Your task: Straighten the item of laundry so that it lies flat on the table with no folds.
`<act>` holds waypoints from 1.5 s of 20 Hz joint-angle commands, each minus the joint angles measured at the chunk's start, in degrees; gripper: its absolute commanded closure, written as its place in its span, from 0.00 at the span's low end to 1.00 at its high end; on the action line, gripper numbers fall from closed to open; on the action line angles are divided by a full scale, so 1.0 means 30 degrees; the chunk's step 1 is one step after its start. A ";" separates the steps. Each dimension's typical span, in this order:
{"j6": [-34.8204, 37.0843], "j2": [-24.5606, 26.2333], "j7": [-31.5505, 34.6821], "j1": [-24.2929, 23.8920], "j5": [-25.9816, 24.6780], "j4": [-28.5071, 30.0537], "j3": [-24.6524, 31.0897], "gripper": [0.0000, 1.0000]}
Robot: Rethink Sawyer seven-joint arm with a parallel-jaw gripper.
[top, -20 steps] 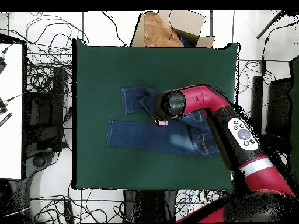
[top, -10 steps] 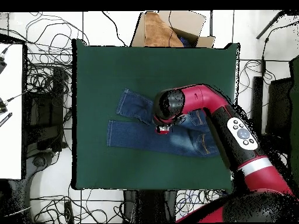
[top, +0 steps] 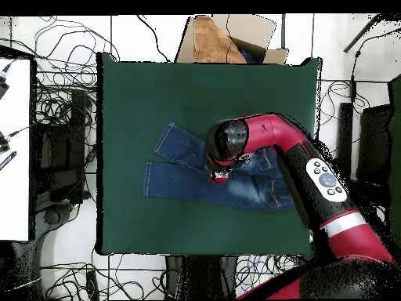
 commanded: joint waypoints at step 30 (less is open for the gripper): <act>0.2115 0.3073 -0.3769 0.0756 -0.0168 -0.1490 -0.1171 1.00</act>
